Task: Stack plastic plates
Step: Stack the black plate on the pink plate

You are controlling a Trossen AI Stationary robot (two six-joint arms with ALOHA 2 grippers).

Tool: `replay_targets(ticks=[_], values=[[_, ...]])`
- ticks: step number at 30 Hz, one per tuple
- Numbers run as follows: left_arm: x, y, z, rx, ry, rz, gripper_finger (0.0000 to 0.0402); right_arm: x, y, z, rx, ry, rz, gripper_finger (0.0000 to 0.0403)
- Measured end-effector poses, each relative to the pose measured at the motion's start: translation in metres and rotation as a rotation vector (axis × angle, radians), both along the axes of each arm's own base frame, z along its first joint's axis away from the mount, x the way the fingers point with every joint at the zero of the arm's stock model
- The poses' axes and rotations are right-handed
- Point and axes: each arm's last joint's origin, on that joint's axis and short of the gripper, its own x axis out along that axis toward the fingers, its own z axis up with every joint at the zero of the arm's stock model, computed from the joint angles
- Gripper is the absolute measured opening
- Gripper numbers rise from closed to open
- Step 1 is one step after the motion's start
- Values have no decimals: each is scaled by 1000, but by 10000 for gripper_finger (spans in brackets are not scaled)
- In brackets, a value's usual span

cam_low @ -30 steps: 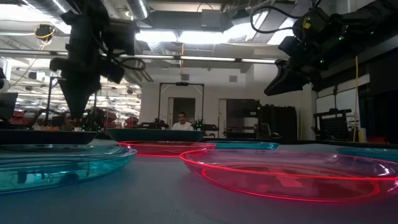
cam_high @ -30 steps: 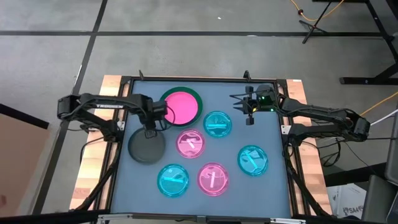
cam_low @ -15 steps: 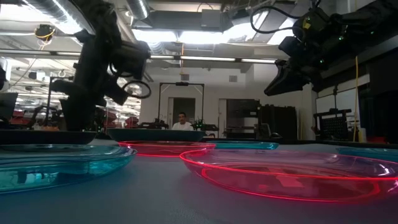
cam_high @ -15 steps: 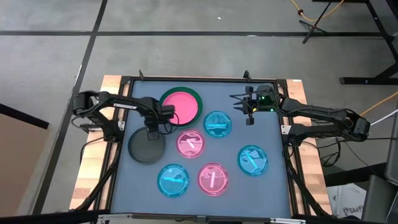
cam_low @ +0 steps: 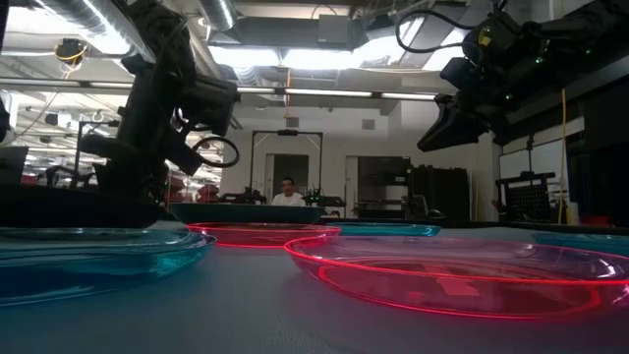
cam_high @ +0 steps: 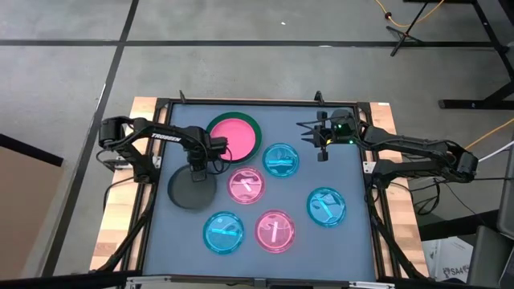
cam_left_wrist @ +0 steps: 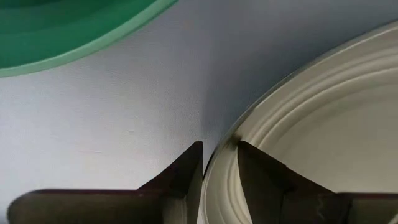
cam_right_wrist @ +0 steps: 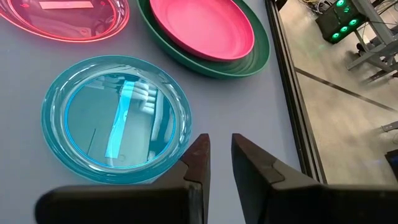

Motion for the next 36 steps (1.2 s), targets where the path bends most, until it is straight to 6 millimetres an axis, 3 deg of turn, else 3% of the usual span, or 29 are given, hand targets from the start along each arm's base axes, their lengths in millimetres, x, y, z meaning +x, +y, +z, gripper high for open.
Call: replay_targets(ticks=[4,13,20,36], values=[[0,0,0,0,1,0,85,0,0,0,0,0,0,56],[-1,-1,2,-13,9,-2,19,0,0,0,0,0,0,56],[-2,-1,5,-34,44,-20,12,0,0,0,0,0,0,56],[25,3,50,-118,-53,-59,4,0,0,0,0,0,0,56]])
